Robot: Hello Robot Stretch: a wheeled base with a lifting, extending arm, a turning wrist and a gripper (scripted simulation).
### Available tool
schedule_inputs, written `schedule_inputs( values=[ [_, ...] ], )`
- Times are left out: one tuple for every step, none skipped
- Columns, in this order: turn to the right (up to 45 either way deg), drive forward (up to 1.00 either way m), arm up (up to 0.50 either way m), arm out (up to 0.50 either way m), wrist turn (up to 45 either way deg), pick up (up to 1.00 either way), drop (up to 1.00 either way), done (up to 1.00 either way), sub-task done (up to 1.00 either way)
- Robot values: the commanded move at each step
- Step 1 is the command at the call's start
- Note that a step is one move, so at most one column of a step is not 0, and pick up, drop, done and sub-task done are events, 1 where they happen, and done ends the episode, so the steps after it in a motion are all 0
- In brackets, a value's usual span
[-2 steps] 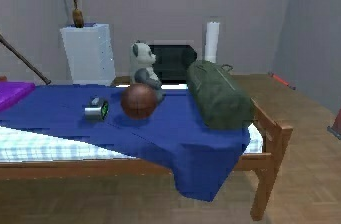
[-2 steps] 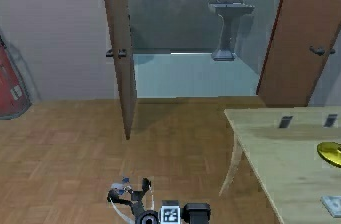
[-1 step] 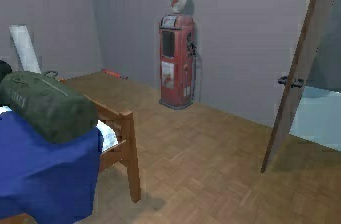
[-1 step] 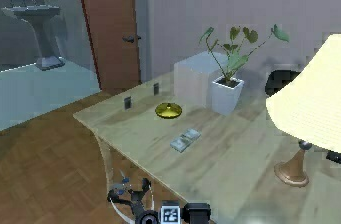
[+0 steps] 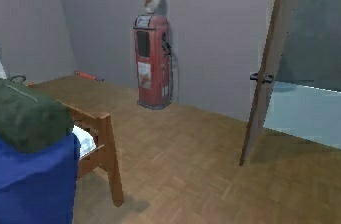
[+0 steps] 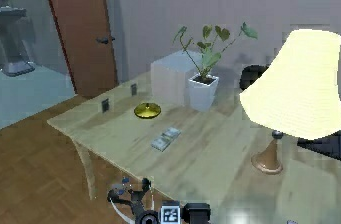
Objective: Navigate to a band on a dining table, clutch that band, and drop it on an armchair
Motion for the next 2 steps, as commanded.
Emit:
schedule_inputs(
  values=[
    [0.0,1.0,0.0,0.0,0.0,0.0,0.0,0.0,0.0],
    [0.0,0.4,0.0,0.0,0.0,0.0,0.0,0.0,0.0]
  ],
)
